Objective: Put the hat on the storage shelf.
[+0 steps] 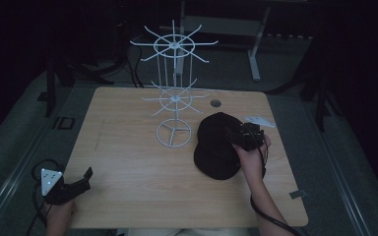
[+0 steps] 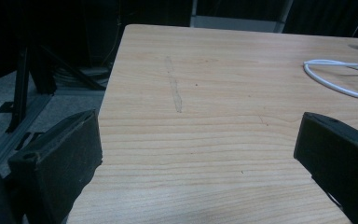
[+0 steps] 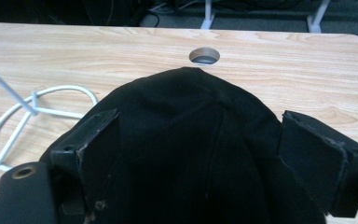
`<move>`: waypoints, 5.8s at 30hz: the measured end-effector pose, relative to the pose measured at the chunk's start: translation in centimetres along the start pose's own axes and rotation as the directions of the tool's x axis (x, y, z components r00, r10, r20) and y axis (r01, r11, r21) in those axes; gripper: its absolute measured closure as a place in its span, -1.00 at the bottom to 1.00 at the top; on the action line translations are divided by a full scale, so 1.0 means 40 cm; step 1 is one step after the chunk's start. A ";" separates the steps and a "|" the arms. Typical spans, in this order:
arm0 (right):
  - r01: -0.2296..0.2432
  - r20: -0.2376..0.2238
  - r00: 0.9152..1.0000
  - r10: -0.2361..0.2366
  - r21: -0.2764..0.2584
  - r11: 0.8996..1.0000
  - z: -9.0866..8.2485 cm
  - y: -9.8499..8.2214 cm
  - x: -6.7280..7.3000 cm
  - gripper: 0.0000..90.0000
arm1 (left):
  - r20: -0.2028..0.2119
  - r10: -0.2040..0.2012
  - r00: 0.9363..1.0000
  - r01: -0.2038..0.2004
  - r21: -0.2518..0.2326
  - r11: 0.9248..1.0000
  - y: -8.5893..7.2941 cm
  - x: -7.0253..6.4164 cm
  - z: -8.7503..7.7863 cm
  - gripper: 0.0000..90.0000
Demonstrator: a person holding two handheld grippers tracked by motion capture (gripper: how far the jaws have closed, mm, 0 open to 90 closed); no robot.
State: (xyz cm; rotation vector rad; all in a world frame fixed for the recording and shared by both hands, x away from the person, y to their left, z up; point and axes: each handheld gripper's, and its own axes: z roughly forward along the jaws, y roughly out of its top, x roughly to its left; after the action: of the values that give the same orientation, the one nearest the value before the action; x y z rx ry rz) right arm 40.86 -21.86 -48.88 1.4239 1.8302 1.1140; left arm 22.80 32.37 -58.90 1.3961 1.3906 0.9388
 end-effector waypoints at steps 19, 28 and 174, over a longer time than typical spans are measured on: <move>-0.026 0.068 0.998 0.015 0.176 0.984 0.122 0.000 0.008 -0.56 | 0.006 0.005 1.000 -0.005 0.002 1.000 0.000 -0.001 0.000 -0.97; -0.026 0.061 0.998 0.015 0.190 0.981 0.119 -0.013 0.001 0.64 | 0.004 0.007 1.000 -0.007 0.000 1.000 0.000 -0.002 0.000 -0.97; 0.154 -0.410 0.837 -0.363 -0.459 0.875 -0.387 0.153 0.255 -0.11 | 0.003 0.008 1.000 -0.008 0.001 1.000 0.000 -0.003 0.001 -0.97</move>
State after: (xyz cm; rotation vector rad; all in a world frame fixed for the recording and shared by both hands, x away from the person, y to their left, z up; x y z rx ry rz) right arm 28.28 -15.69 -35.29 0.6509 1.8840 1.6928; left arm 22.83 32.25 -58.90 1.4040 1.3843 0.9418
